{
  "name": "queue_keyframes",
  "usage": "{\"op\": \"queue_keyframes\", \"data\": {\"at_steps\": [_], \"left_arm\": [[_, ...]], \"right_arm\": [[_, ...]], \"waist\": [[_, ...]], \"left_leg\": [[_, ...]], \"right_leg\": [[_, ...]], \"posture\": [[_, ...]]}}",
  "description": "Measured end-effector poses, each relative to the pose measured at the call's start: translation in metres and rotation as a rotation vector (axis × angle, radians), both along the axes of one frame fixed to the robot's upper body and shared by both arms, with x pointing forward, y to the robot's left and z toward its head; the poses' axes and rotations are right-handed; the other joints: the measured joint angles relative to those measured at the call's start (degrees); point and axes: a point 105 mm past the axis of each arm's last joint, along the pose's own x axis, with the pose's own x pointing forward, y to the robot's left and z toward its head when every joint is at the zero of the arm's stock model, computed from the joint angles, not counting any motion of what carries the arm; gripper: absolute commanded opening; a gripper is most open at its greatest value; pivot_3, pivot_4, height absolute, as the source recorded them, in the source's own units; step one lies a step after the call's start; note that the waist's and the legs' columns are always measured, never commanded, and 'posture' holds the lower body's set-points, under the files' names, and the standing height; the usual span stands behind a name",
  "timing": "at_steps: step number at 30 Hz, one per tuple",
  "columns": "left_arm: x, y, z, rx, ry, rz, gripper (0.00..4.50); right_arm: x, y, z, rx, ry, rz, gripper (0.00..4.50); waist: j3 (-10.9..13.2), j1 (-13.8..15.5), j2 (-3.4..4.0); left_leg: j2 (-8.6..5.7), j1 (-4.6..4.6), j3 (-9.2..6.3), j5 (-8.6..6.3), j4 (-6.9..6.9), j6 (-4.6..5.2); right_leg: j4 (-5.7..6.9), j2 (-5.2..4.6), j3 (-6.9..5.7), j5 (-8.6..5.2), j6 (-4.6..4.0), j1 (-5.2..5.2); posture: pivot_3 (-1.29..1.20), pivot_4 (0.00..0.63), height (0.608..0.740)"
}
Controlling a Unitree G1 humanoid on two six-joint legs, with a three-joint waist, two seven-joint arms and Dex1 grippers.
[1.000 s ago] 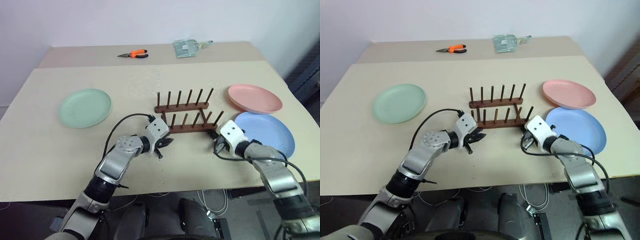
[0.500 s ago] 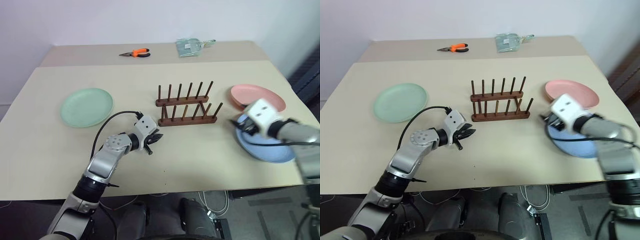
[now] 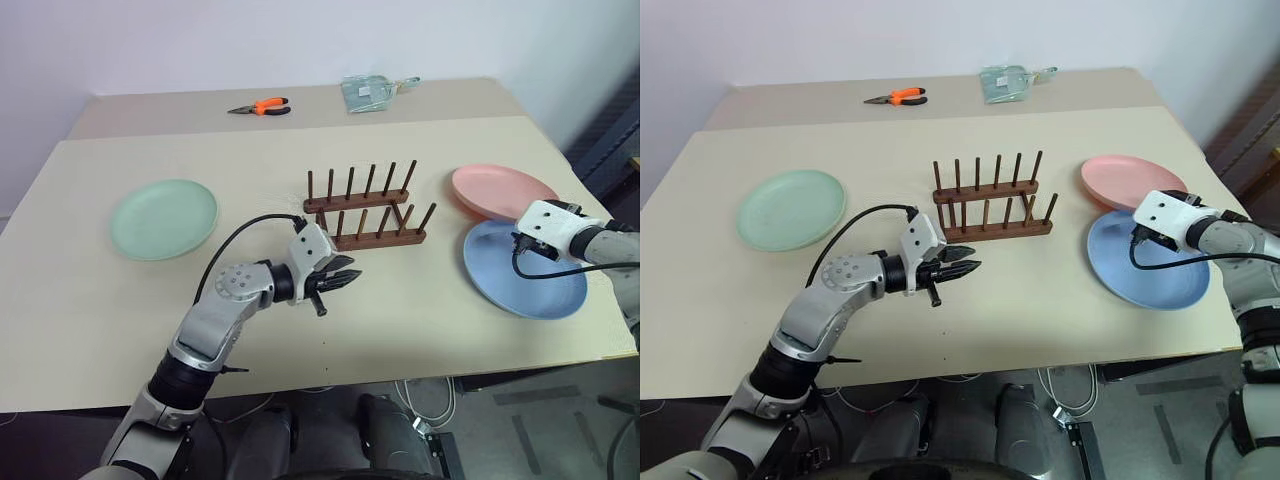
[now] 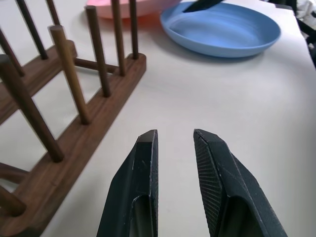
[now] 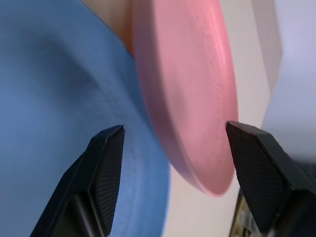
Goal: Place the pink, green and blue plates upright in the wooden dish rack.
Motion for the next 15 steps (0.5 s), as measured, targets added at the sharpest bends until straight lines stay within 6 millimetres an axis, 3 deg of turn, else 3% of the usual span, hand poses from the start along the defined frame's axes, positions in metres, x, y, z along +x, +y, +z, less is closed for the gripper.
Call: {"op": "queue_keyframes", "data": {"at_steps": [4, 10, 12, 15], "left_arm": [[-0.002, 0.003, 0.002, 0.004, -0.011, 0.005, 1.11], [-0.001, 0.008, -0.001, 0.003, 0.002, 0.020, 1.11], [-0.001, 0.009, 0.000, -0.001, 0.002, 0.027, 1.11], [0.002, 0.013, 0.001, -0.004, -0.002, 0.042, 1.11]], "right_arm": [[0.002, 0.008, -0.006, 0.012, -0.001, 0.043, 0.07], [0.001, 0.017, 0.008, 0.062, -0.082, 0.096, 0.07], [-0.001, 0.025, 0.025, 0.141, -0.143, 0.123, 0.07], [-0.006, 0.049, 0.074, 0.493, -0.281, 0.170, 0.07]], "waist": [[0.00, 0.03, 0.00], [0.01, 0.06, 0.03], [0.02, 0.05, 0.05], [0.03, -0.11, 0.07]], "left_leg": [[-0.01, 0.00, 0.00, 0.00, 0.00, 0.00], [-0.01, 0.00, -0.05, 0.00, 0.00, 0.00], [-0.02, -0.01, -0.04, 0.00, 0.00, 0.00], [0.04, 0.01, -0.08, 0.00, 0.00, 0.01]], "right_leg": [[0.00, 0.00, 0.03, 0.00, 0.00, 0.01], [0.00, 0.01, 0.03, 0.00, 0.01, 0.01], [0.00, 0.01, 0.03, 0.07, 0.14, 0.01], [0.02, 0.04, 0.05, 0.08, 0.15, 0.02]], "posture": [[0.00, 0.150, 0.740], [0.00, 0.150, 0.740], [0.00, 0.150, 0.740], [0.00, 0.150, 0.740]]}}
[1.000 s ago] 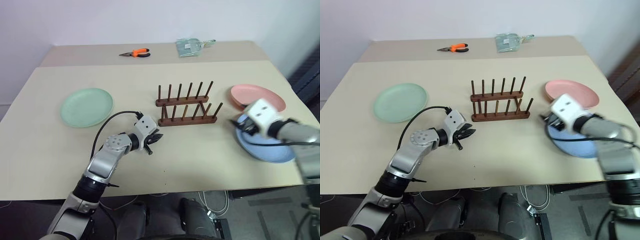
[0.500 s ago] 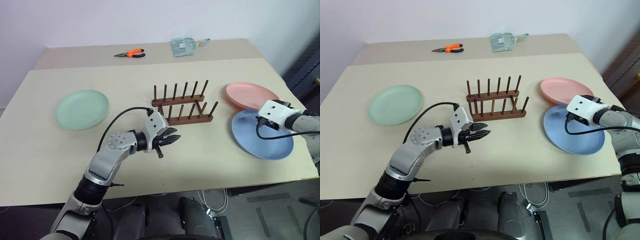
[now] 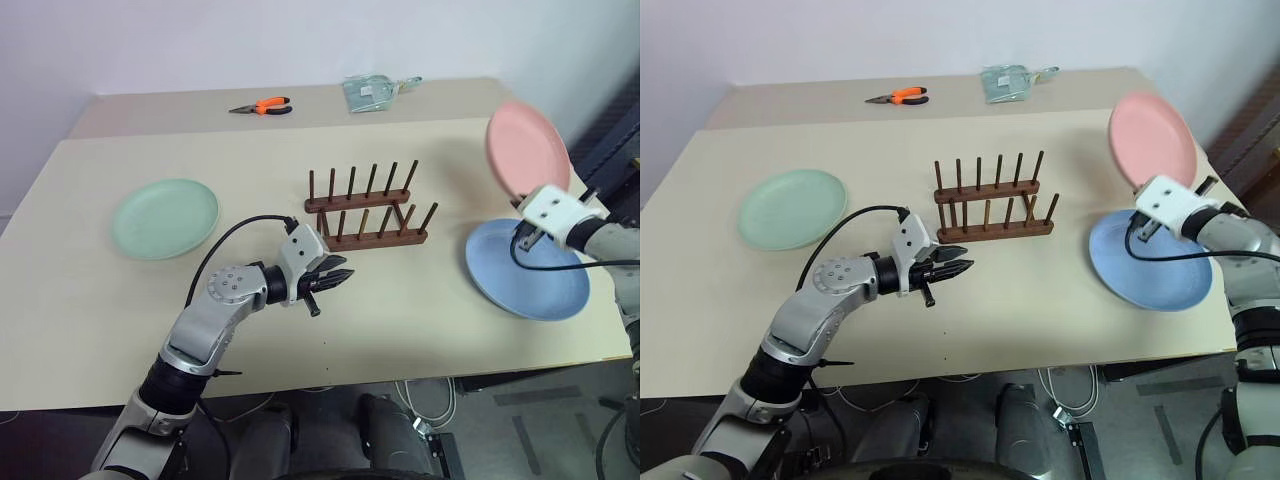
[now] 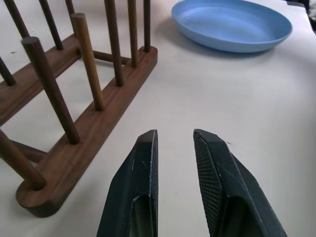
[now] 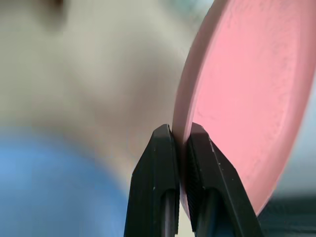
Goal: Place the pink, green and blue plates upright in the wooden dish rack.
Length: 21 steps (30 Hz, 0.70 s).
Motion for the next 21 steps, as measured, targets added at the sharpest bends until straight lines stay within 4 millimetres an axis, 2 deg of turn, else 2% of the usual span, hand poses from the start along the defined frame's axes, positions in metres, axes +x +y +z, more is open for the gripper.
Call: {"op": "queue_keyframes", "data": {"at_steps": [2, 4, 6, 8, 14, 18, 21], "left_arm": [[0.001, 0.001, 0.000, 0.001, 0.000, 0.001, 1.11], [0.002, 0.002, -0.001, 0.001, 0.007, 0.002, 1.11], [0.002, 0.002, -0.002, -0.005, 0.016, -0.001, 1.11], [0.000, 0.000, 0.000, -0.021, 0.022, -0.021, 1.11], [-0.003, -0.002, 0.006, -0.057, 0.032, -0.047, 1.11], [-0.009, -0.002, 0.007, -0.066, 0.038, -0.057, 1.11], [-0.009, 0.001, 0.004, -0.057, 0.046, -0.048, 1.11]], "right_arm": [[-0.013, 0.023, 0.035, 0.313, -0.032, 0.129, 0.07], [-0.041, 0.056, 0.067, 0.626, -0.003, 0.387, 0.07], [-0.067, 0.087, 0.086, 0.730, 0.057, 0.607, 0.07], [-0.074, 0.099, 0.085, 0.769, 0.125, 0.669, 0.07], [-0.062, 0.105, 0.056, 0.845, 0.284, 0.644, 0.07], [-0.053, 0.103, 0.039, 0.868, 0.363, 0.626, 0.07], [-0.043, 0.099, 0.034, 0.866, 0.384, 0.603, 0.07]], "waist": [[0.00, 0.23, 0.01], [0.00, 0.50, 0.01], [0.00, 0.75, -0.01], [-0.05, 1.23, -0.10], [-0.03, 1.60, -0.08], [-0.03, 1.50, -0.06], [-0.03, 1.50, -0.06]], "left_leg": [[0.01, 0.00, -0.12, 0.00, 0.00, 0.00], [0.04, -0.05, -0.32, -0.01, 0.00, 0.02], [0.02, -0.06, -0.30, -0.02, 0.04, 0.03], [0.01, -0.06, -0.16, -0.03, 0.12, 0.04], [-0.01, -0.11, -0.09, -0.03, 0.06, 0.05], [-0.02, -0.09, -0.04, -0.03, 0.01, 0.05], [-0.01, -0.07, -0.01, -0.03, 0.06, 0.05]], "right_leg": [[0.02, 0.02, -0.05, 0.00, 0.00, 0.00], [0.00, 0.02, -0.12, -0.01, -0.02, 0.01], [-0.04, 0.00, -0.15, -0.09, -0.16, 0.04], [-0.10, -0.01, -0.14, -0.20, -0.04, 0.09], [-0.07, -0.03, -0.13, -0.19, 0.00, -0.03], [-0.05, -0.02, -0.11, -0.09, -0.12, -0.06], [-0.04, -0.02, -0.11, -0.13, -0.10, -0.04]], "posture": [[0.00, 0.150, 0.740], [0.00, 0.150, 0.740], [0.00, 0.150, 0.740], [0.00, 0.150, 0.740], [0.00, 0.150, 0.740], [0.00, 0.150, 0.740], [0.00, 0.150, 0.740]]}}
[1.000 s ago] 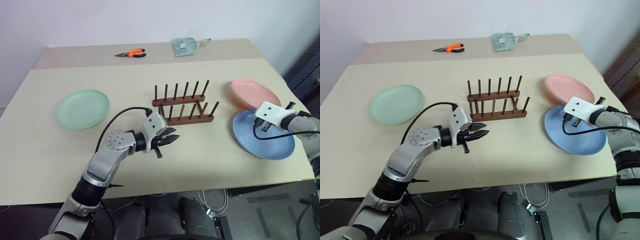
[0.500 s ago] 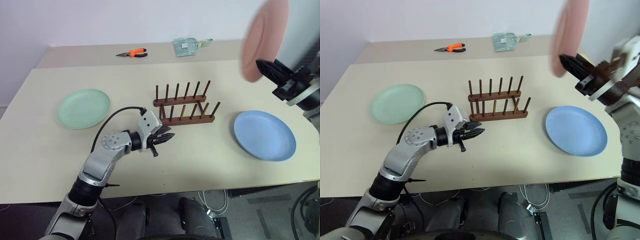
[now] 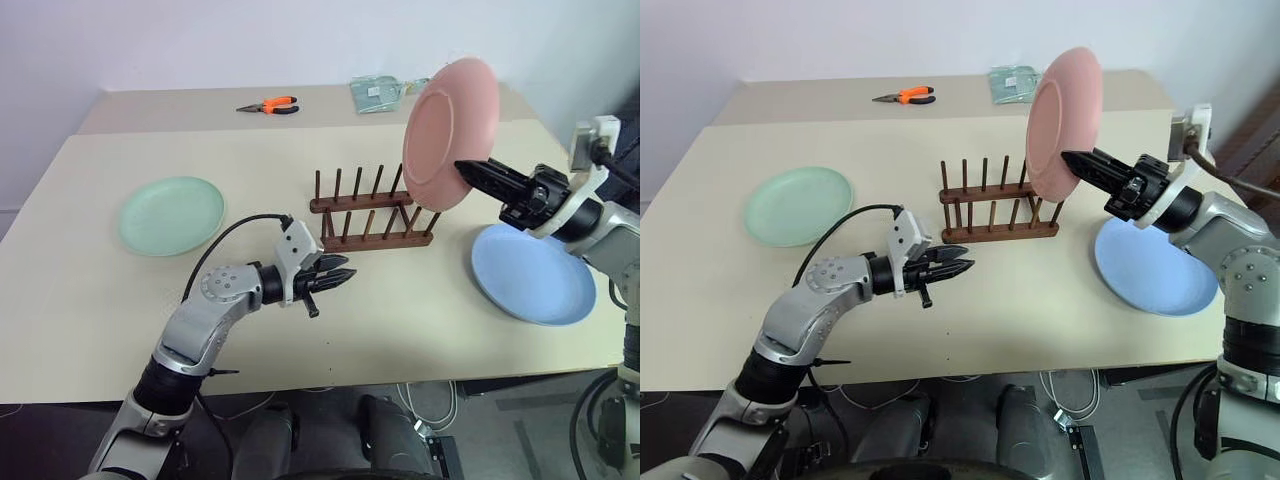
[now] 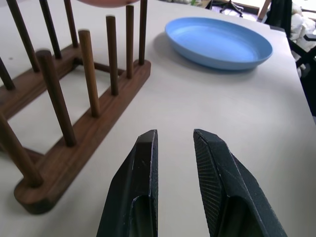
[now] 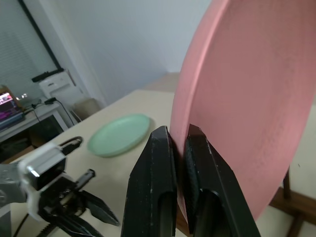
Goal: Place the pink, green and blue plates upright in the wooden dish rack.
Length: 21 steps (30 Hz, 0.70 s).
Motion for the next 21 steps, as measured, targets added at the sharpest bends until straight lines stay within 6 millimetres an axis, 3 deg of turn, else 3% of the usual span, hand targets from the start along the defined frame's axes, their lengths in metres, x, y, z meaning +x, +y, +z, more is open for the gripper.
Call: {"op": "queue_keyframes", "data": {"at_steps": [3, 4, 5, 9, 13, 16, 20, 21], "left_arm": [[-0.002, 0.000, 0.002, -0.005, -0.002, -0.005, 1.11], [-0.002, -0.001, 0.002, -0.007, -0.002, -0.006, 1.11], [-0.002, 0.000, 0.002, -0.008, 0.000, -0.007, 1.11], [0.000, 0.005, 0.000, -0.019, 0.036, 0.026, 2.42], [0.014, 0.021, 0.004, -0.030, 0.002, 0.156, 4.42], [0.041, 0.056, 0.007, -0.086, -0.023, 0.421, 4.47], [0.076, 0.129, 0.035, -0.208, -0.139, 0.917, 4.50], [0.082, 0.163, 0.047, -0.210, -0.199, 1.101, 4.50]], "right_arm": [[0.012, -0.002, -0.007, -0.031, 0.030, -0.023, 0.07], [0.015, -0.003, -0.009, -0.032, 0.039, -0.027, 0.73], [0.017, -0.002, -0.010, -0.032, 0.044, -0.022, 0.98], [0.025, -0.004, -0.009, -0.109, -0.017, -0.083, 2.87], [0.037, -0.020, 0.009, -0.230, -0.198, -0.278, 2.88], [0.037, -0.033, 0.024, -0.320, -0.332, -0.405, 2.88], [0.021, -0.027, 0.049, -0.334, -0.455, -0.399, 4.13], [0.012, -0.014, 0.057, -0.358, -0.498, -0.345, 4.48]], "waist": [[0.00, 0.00, 0.00], [0.00, 0.00, 0.00], [0.00, 0.01, 0.00], [0.00, 0.00, 0.00], [0.00, 0.02, 0.00], [0.00, 0.04, 0.00], [0.02, 0.05, -0.02], [0.02, -0.08, -0.02]], "left_leg": [[0.01, -0.01, 0.00, 0.00, -0.01, 0.00], [0.01, -0.01, 0.00, 0.00, -0.01, 0.00], [0.00, -0.02, 0.00, 0.00, -0.02, 0.00], [-0.01, -0.03, 0.00, 0.00, -0.03, 0.00], [-0.01, -0.01, -0.01, 0.00, -0.03, -0.01], [-0.01, -0.01, -0.03, 0.01, -0.04, -0.02], [0.01, -0.03, -0.09, 0.03, -0.05, -0.06], [0.02, -0.01, -0.09, 0.03, -0.09, -0.07]], "right_leg": [[0.00, 0.00, 0.00, -0.09, 0.14, 0.00], [0.00, 0.00, 0.00, -0.08, 0.14, -0.01], [0.00, 0.00, 0.00, -0.07, 0.13, -0.02], [0.00, 0.00, 0.01, 0.12, 0.14, -0.05], [0.02, 0.00, 0.01, 0.00, 0.34, -0.04], [0.02, 0.00, 0.01, 0.01, 0.33, -0.05], [0.02, 0.04, 0.01, 0.15, 0.15, -0.09], [0.04, 0.07, 0.01, 0.15, 0.16, -0.10]], "posture": [[0.00, 0.150, 0.740], [0.00, 0.150, 0.740], [0.00, 0.150, 0.740], [0.00, 0.150, 0.740], [0.00, 0.150, 0.740], [0.00, 0.150, 0.740], [0.00, 0.150, 0.740], [0.00, 0.150, 0.740]]}}
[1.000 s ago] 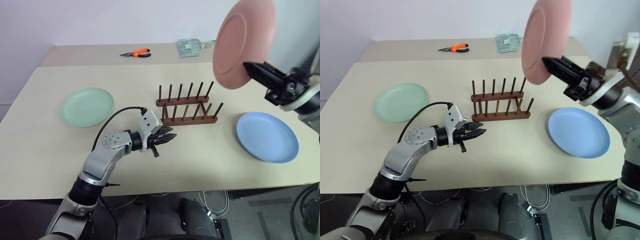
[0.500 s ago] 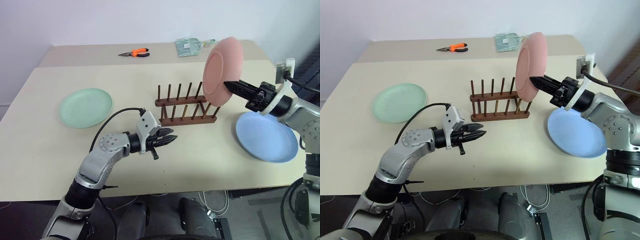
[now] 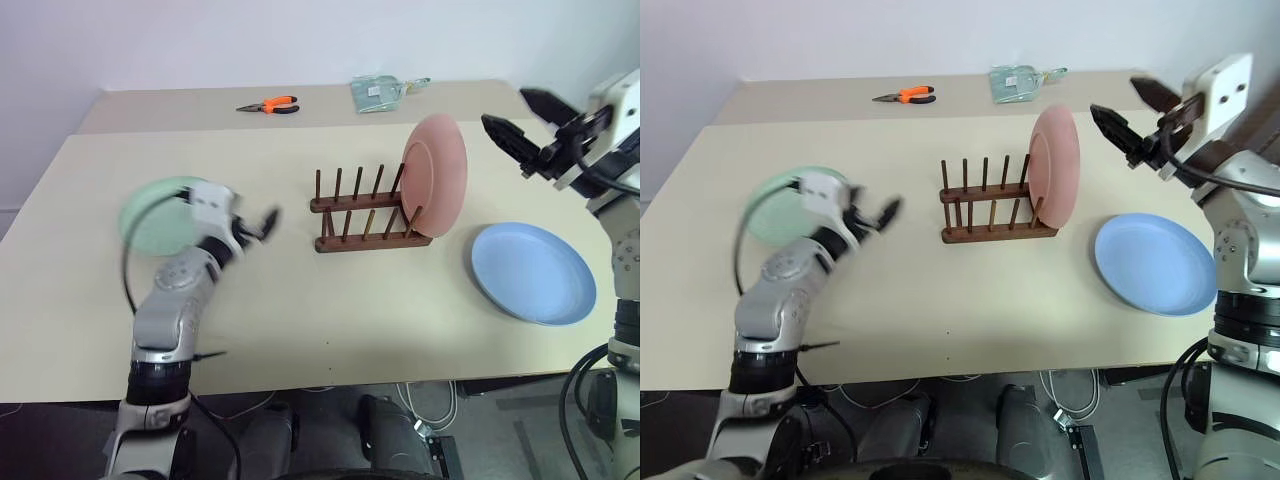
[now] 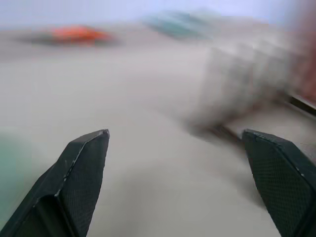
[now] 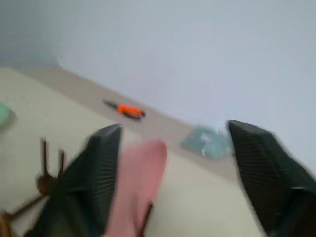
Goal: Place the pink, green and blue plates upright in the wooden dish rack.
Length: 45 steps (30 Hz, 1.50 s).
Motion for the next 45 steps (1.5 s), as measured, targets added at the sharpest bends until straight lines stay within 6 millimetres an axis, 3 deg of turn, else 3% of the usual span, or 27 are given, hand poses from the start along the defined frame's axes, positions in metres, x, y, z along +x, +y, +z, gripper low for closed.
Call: {"op": "queue_keyframes", "data": {"at_steps": [3, 5, 7, 10, 13, 16, 23, 26, 28, 30, 34, 36, 39, 41, 45], "left_arm": [[-0.007, 0.066, 0.022, 0.041, -0.065, 0.343, 4.50], [-0.013, 0.097, 0.015, 0.088, 0.000, 0.518, 4.50], [-0.023, 0.122, -0.003, 0.042, 0.107, 0.657, 4.50], [-0.031, 0.132, -0.033, -0.101, 0.250, 0.699, 4.50], [-0.032, 0.125, -0.055, -0.213, 0.358, 0.650, 4.50], [-0.032, 0.111, -0.072, -0.343, 0.423, 0.573, 3.68], [-0.031, 0.105, -0.076, -0.533, 0.398, 0.478, 0.20], [-0.024, 0.101, -0.067, -0.563, 0.351, 0.439, 0.05], [-0.015, 0.090, -0.047, -0.506, 0.239, 0.365, 0.05], [-0.005, 0.065, -0.014, -0.435, 0.112, 0.237, 0.05], [0.005, -0.013, 0.056, -0.344, -0.075, -0.069, 0.05], [0.002, -0.046, 0.076, -0.333, -0.124, -0.181, 0.05], [-0.004, -0.086, 0.088, -0.304, -0.130, -0.305, 0.05], [-0.006, -0.097, 0.089, -0.293, -0.115, -0.335, 0.05], [-0.009, -0.105, 0.086, -0.311, -0.080, -0.349, 0.00]], "right_arm": [[-0.022, 0.029, 0.011, -0.101, -0.037, 0.109, 4.48], [-0.031, 0.054, -0.001, -0.171, 0.007, 0.201, 4.48], [-0.042, 0.086, -0.026, -0.253, 0.072, 0.324, 4.48], [-0.053, 0.117, -0.057, -0.262, 0.156, 0.457, 4.48], [-0.057, 0.129, -0.065, -0.252, 0.174, 0.499, 4.48], [-0.060, 0.134, -0.068, -0.238, 0.175, 0.508, 4.50], [-0.058, 0.134, -0.079, -0.258, 0.192, 0.477, 4.50], [-0.053, 0.131, -0.080, -0.271, 0.179, 0.445, 4.50], [-0.045, 0.126, -0.080, -0.283, 0.177, 0.404, 4.50], [-0.037, 0.125, -0.074, -0.324, 0.128, 0.369, 4.50], [-0.039, 0.147, -0.071, -0.519, -0.031, 0.398, 4.50], [-0.035, 0.157, -0.079, -0.581, -0.063, 0.407, 4.50], [-0.016, 0.162, -0.085, -0.655, -0.110, 0.345, 4.50], [-0.004, 0.159, -0.086, -0.713, -0.150, 0.289, 4.50], [0.012, 0.149, -0.096, -0.821, -0.195, 0.208, 3.17]], "waist": [[-0.05, -0.16, -0.04], [-0.08, 0.09, -0.10], [-0.08, 0.11, -0.17], [-0.07, 0.45, -0.34], [-0.07, 0.52, -0.42], [-0.09, 0.19, -0.45], [-0.12, 0.30, -0.43], [-0.14, 0.41, -0.47], [-0.06, 0.35, -0.60], [-0.02, 0.34, -0.65], [-0.03, 0.12, -0.66], [-0.03, -0.13, -0.66], [-0.02, -0.50, -0.64], [-0.02, -0.64, -0.64], [-0.01, -1.00, -0.66]], "left_leg": [[0.00, 0.04, 0.02, -0.01, -0.06, -0.01], [-0.04, 0.03, 0.01, -0.01, -0.01, -0.01], [-0.03, 0.02, -0.01, -0.01, 0.02, -0.01], [-0.07, -0.08, -0.15, 0.03, 0.10, -0.08], [-0.11, -0.09, -0.18, 0.04, 0.11, -0.10], [-0.08, -0.03, -0.19, 0.05, 0.03, -0.13], [-0.07, -0.02, -0.20, 0.10, -0.01, -0.23], [-0.09, 0.00, -0.22, 0.11, 0.03, -0.24], [-0.09, -0.08, -0.23, 0.14, 0.03, -0.29], [-0.09, -0.12, -0.22, 0.15, 0.02, -0.31], [-0.08, -0.08, -0.19, 0.15, -0.03, -0.30], [-0.08, -0.05, -0.12, 0.15, -0.03, -0.30], [-0.07, -0.03, -0.10, 0.15, -0.05, -0.30], [-0.06, -0.02, -0.12, 0.16, -0.07, -0.30], [-0.07, -0.06, -0.14, 0.16, -0.07, -0.31]], "right_leg": [[-0.03, 0.00, 0.00, -0.13, 0.21, 0.04], [-0.03, -0.02, 0.00, -0.14, 0.22, 0.08], [0.00, -0.02, -0.02, -0.14, 0.24, 0.07], [0.02, -0.06, -0.14, -0.13, 0.23, 0.05], [0.03, -0.08, -0.15, -0.11, 0.19, 0.06], [0.05, -0.06, -0.16, -0.09, 0.15, 0.04], [0.05, -0.04, -0.19, -0.14, 0.21, 0.05], [0.03, -0.06, -0.21, -0.14, 0.21, 0.11], [0.04, -0.06, -0.22, -0.08, 0.12, 0.05], [0.02, -0.06, -0.23, 0.02, -0.04, 0.02], [-0.01, -0.06, -0.22, 0.01, -0.01, 0.04], [-0.02, -0.06, -0.17, 0.01, 0.00, 0.04], [0.02, -0.03, -0.15, 0.01, -0.01, 0.00], [0.03, -0.01, -0.15, 0.01, -0.02, 0.00], [0.02, -0.01, -0.15, 0.01, -0.02, 0.00]], "posture": [[0.00, 0.150, 0.740], [0.00, 0.150, 0.740], [0.00, 0.150, 0.740], [0.00, 0.150, 0.740], [0.00, 0.150, 0.740], [0.00, 0.150, 0.740], [0.00, 0.150, 0.740], [0.00, 0.150, 0.740], [0.00, 0.150, 0.740], [0.00, 0.150, 0.740], [0.00, 0.150, 0.740], [0.00, 0.150, 0.740], [0.00, 0.150, 0.740], [0.00, 0.150, 0.740], [0.00, 0.150, 0.740]]}}
